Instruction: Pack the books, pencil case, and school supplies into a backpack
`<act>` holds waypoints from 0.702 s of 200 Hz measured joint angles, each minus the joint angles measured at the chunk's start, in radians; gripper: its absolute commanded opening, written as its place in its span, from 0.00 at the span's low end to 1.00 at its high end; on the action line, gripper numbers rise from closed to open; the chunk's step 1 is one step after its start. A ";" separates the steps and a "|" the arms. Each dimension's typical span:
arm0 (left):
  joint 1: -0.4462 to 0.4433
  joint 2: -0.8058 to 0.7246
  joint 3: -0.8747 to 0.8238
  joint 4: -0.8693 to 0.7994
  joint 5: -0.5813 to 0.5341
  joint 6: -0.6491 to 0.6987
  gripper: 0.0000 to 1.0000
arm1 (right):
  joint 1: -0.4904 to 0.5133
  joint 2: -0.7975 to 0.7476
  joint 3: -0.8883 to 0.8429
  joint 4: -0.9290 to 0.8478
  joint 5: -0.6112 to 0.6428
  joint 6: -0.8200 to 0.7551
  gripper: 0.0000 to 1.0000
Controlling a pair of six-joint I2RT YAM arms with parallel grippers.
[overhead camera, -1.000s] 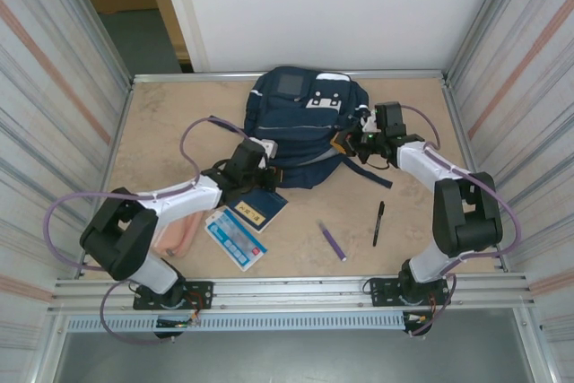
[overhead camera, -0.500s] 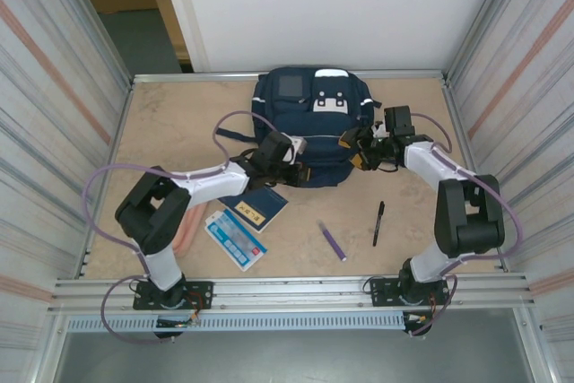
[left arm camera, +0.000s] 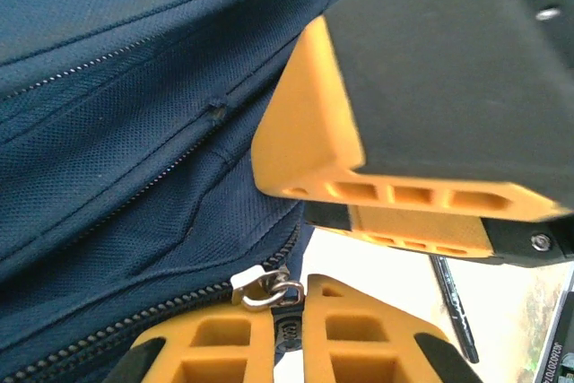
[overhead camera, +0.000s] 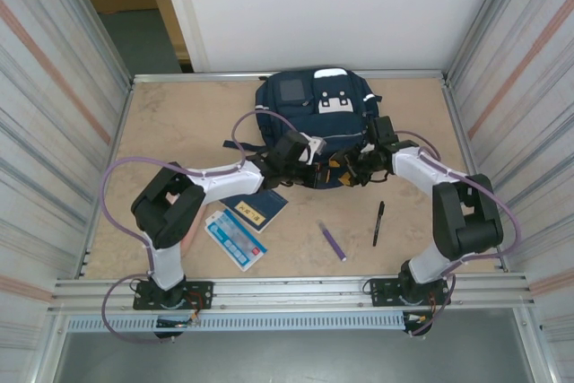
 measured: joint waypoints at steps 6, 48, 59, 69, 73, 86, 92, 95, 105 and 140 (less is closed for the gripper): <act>0.001 0.000 -0.004 0.004 0.000 0.000 0.00 | 0.000 0.014 0.009 0.000 0.000 -0.007 0.34; 0.006 -0.016 -0.077 0.048 0.004 0.000 0.00 | -0.005 0.042 0.024 -0.002 0.019 -0.066 0.11; 0.015 -0.031 -0.103 0.064 0.009 -0.002 0.00 | -0.009 0.042 0.024 -0.002 0.019 -0.083 0.09; 0.031 -0.049 -0.129 0.074 0.016 -0.004 0.00 | -0.011 0.042 0.024 -0.003 0.023 -0.095 0.07; 0.040 -0.056 -0.139 0.079 0.020 -0.006 0.00 | -0.011 0.042 0.024 -0.003 0.024 -0.100 0.06; 0.076 -0.077 -0.167 0.083 0.040 -0.007 0.00 | -0.017 0.042 0.024 -0.006 0.030 -0.119 0.01; 0.095 -0.085 -0.177 0.084 0.052 -0.007 0.00 | -0.022 0.041 0.024 -0.008 0.031 -0.127 0.01; 0.103 -0.089 -0.181 0.083 0.057 -0.007 0.00 | -0.024 0.041 0.024 -0.009 0.031 -0.134 0.00; 0.129 -0.098 -0.192 0.080 0.072 -0.006 0.00 | -0.035 0.039 0.024 -0.012 0.033 -0.145 0.00; 0.169 -0.122 -0.214 0.065 0.094 0.006 0.00 | -0.092 0.029 0.024 -0.034 0.021 -0.209 0.00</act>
